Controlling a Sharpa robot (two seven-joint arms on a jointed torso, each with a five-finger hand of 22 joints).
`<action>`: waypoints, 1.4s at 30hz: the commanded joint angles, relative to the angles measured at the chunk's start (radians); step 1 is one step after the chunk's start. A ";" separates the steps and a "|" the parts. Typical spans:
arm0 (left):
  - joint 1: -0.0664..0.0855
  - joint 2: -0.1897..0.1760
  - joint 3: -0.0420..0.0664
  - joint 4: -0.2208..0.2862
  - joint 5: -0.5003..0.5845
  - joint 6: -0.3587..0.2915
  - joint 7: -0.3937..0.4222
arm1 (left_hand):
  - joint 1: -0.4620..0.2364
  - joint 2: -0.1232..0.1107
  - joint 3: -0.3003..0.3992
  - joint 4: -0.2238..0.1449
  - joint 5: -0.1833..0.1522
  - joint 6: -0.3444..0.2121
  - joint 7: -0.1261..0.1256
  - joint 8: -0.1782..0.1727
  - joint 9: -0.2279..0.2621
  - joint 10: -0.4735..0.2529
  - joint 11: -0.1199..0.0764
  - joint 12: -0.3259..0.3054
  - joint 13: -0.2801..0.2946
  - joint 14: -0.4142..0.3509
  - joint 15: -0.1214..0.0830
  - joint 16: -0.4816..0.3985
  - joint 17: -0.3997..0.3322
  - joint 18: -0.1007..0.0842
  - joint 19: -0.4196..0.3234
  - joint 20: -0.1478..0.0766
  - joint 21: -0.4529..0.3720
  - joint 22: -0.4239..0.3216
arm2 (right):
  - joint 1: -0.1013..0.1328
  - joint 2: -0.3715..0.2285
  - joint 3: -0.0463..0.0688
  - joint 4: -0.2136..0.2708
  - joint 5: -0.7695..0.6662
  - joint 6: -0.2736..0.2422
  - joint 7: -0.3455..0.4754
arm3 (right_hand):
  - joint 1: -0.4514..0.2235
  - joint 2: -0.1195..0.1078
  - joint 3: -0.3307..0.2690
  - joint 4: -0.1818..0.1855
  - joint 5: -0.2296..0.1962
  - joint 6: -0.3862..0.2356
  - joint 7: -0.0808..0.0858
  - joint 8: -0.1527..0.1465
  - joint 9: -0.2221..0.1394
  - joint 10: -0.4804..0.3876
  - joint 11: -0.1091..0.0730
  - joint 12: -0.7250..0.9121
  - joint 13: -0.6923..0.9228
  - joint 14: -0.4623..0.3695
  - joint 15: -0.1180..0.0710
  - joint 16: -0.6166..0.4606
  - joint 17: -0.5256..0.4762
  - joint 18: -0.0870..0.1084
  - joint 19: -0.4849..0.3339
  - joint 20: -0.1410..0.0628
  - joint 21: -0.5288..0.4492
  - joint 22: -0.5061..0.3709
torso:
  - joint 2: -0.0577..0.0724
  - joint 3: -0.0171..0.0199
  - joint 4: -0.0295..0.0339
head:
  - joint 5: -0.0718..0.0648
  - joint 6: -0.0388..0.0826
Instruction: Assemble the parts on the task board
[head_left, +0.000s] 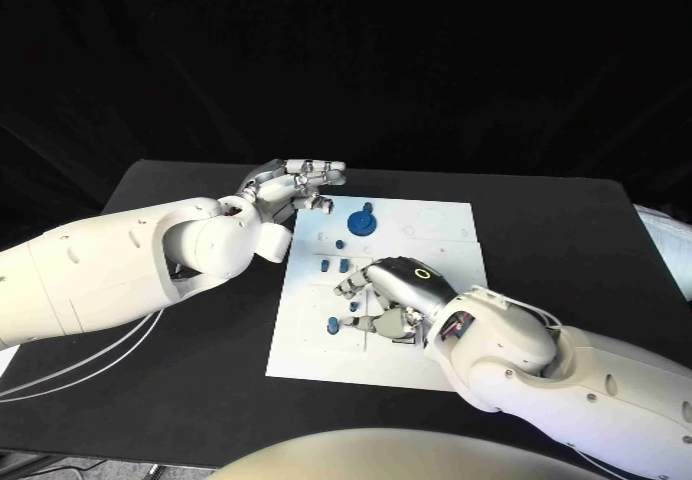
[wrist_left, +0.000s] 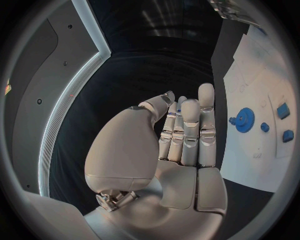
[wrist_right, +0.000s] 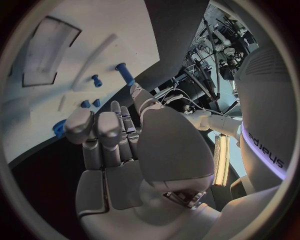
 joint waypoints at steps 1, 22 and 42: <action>-0.001 -0.002 0.000 0.001 -0.004 0.022 0.003 | 0.009 0.002 -0.003 0.000 0.007 -0.004 0.005 0.005 -0.001 -0.008 0.000 0.003 0.002 -0.007 0.002 -0.007 -0.002 0.011 -0.004 0.002 -0.007 -0.001 | 0.000 -0.067 0.019 0.050 0.115 -0.087 0.004 | -0.003 0.013 -0.002 0.012 0.008 0.015 0.000 0.004 0.001 0.051 -0.006 0.021 0.002 0.006 -0.010 0.007 0.011 0.002 0.014 0.000 0.011 0.013 | -0.004 -0.0010 -0.0072 | -0.015 0.010; -0.018 -0.008 -0.004 -0.002 -0.004 0.024 0.001 | 0.009 0.002 -0.003 0.000 0.007 -0.004 0.005 0.005 -0.001 -0.008 0.000 0.003 0.002 -0.007 0.002 -0.007 -0.002 0.011 -0.004 0.002 -0.007 -0.001 | -0.044 -0.377 0.047 0.147 0.271 -0.012 -0.329 | -0.123 0.031 -0.191 0.209 0.210 0.077 -0.048 0.071 0.015 0.248 -0.076 0.400 0.412 0.042 -0.066 0.173 0.195 -0.040 0.119 -0.053 0.162 0.233 | -0.009 -0.0048 -0.0448 | -0.062 0.032; -0.021 -0.007 -0.004 -0.002 -0.004 0.022 0.001 | 0.009 0.003 -0.004 0.000 0.006 -0.004 0.006 0.005 -0.001 -0.009 0.001 0.005 0.002 -0.008 0.002 -0.007 -0.003 0.011 -0.004 0.002 -0.008 -0.002 | -0.092 -0.278 0.043 0.065 0.266 0.033 -0.352 | -0.207 0.094 -0.318 0.211 0.113 0.067 -0.052 0.114 0.031 0.287 -0.077 0.745 0.846 0.053 -0.065 0.245 0.287 -0.050 0.139 -0.051 0.195 0.285 | -0.009 -0.0062 -0.0453 | -0.056 0.024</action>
